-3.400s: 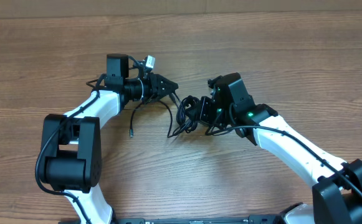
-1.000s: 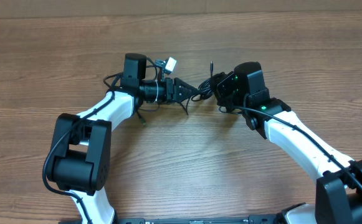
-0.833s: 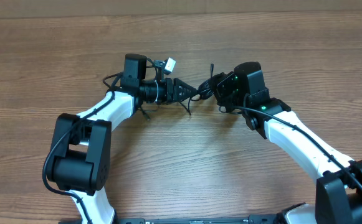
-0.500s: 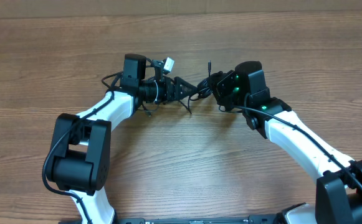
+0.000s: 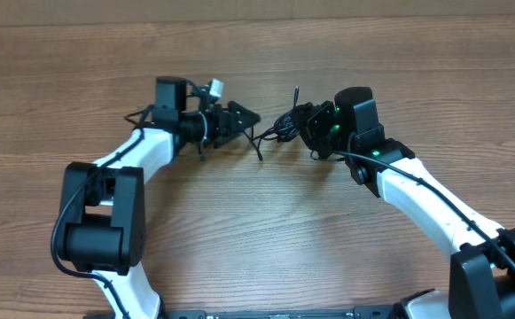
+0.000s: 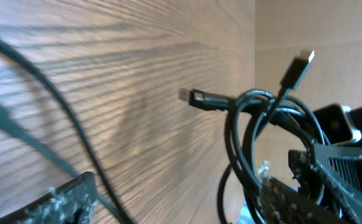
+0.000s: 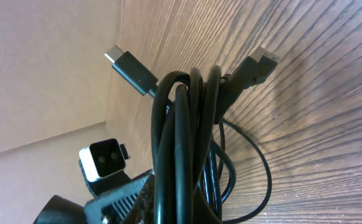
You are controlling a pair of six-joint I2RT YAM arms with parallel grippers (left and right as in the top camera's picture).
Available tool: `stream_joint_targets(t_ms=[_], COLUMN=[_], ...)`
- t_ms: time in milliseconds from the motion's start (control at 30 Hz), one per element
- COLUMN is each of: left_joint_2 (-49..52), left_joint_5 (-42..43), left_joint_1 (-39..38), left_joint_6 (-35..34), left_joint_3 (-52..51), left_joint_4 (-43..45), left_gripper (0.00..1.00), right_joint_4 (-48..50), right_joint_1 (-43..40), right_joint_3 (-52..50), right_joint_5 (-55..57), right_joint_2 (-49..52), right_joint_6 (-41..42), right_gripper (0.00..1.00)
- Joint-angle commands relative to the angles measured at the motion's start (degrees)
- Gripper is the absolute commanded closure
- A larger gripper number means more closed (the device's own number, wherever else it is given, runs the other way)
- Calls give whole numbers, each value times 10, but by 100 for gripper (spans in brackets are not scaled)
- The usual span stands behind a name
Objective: Untangle cables
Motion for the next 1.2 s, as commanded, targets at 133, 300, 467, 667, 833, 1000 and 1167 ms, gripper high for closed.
stream_joint_targets(t_ms=[133,300,467,667,833,1000,1167], left_joint_2=[1,6,19,40,52,52,52], left_joint_5=[16,14,78,111,211,238,202], left_joint_1=[11,11,7,-7,-17,-28,-43], left_joint_6=[-5,-5,36,38,68,115,153], left_joint_3=[0,0,0,0,0,0,0], left_joint_4=[-8,-6,-3,12,-1,-31,-99], left_gripper=[16,15,16,13,22,28,42], right_joint_4=[8,7,8,20,22,28,40], right_joint_1=[1,1,1,1,-2,-2,-2], right_joint_3=[7,7,7,7,7,7,7], right_joint_5=[-31,-34,-34,-47,-46,-47,-53], right_joint_2=[-5,-5,-5,-5,-5,-5,-5], right_joint_6=[-2,-34,-43,-43,-43,-43,-41], right_gripper=[96,96,96,96,96,96,96])
